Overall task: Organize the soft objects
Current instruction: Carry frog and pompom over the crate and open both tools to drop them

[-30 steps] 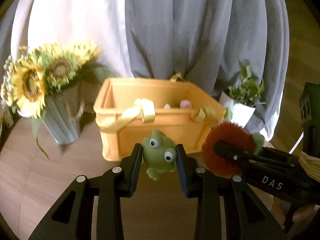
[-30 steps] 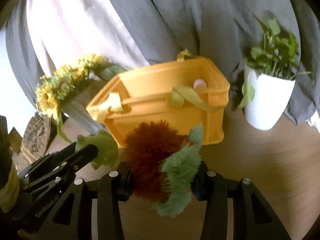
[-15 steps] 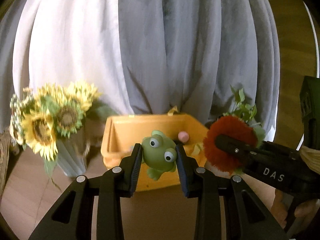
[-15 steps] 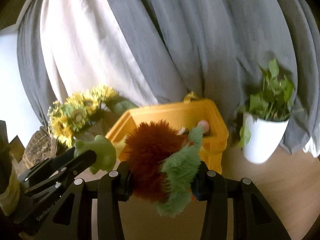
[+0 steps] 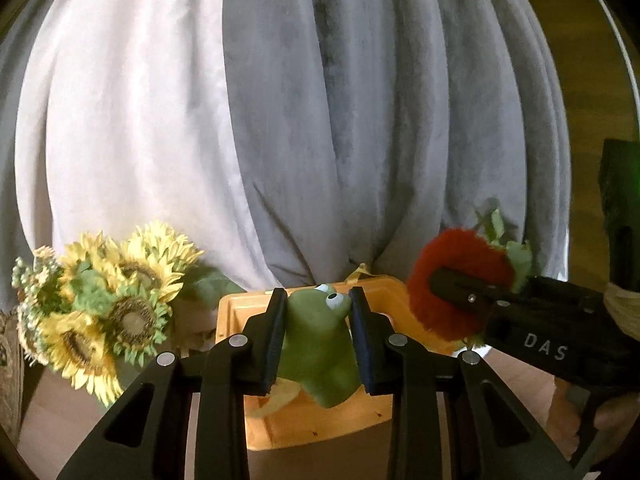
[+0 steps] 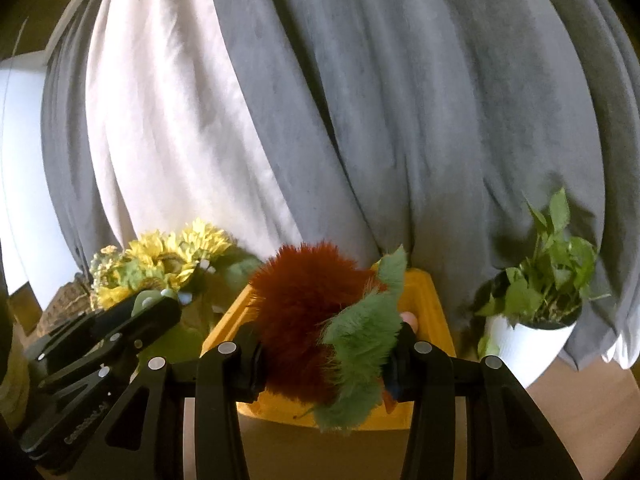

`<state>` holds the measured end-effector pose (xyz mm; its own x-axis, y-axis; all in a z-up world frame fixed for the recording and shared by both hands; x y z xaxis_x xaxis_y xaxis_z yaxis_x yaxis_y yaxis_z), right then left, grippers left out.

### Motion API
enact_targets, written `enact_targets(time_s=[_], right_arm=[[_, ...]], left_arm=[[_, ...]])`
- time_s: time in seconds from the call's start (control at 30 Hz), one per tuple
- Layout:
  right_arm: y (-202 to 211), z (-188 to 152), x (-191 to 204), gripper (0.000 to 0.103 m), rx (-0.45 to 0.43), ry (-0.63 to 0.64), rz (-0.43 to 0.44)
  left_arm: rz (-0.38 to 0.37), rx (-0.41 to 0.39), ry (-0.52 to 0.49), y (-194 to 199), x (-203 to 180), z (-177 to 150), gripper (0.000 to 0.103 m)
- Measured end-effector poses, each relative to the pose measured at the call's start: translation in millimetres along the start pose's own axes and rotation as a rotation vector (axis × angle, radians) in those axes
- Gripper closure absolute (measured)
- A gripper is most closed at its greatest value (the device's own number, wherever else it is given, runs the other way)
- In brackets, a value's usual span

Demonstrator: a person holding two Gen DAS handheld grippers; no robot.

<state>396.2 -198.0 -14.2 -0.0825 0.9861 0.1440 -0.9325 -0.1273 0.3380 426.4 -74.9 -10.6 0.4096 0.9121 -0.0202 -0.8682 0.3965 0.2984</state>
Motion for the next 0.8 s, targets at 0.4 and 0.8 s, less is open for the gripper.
enact_targets(time_s=[0.4,0.8], right_arm=[[-49,20,-10,0.058,0.011,0.012,-0.019],[-115,19,-29,0.058,0.108,-0.020,-0.019]], left_arm=[[0.016,0.024,0.003,-60,15,16,0.072],[0.018,0.122,0.020,-122,26,7,0.072]])
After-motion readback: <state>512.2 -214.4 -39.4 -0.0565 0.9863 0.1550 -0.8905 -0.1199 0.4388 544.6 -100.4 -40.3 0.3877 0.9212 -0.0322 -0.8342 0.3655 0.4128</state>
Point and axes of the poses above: each gripper's, at about its wrist camera, not at the fingertips, and y roughly against the way its jaws point, x to its left, z to its top, the point moved 7 cm from there along -y, roughly the way its jaws point, and after that the axes turned 1 degree about -z, right-handed, at the moved point
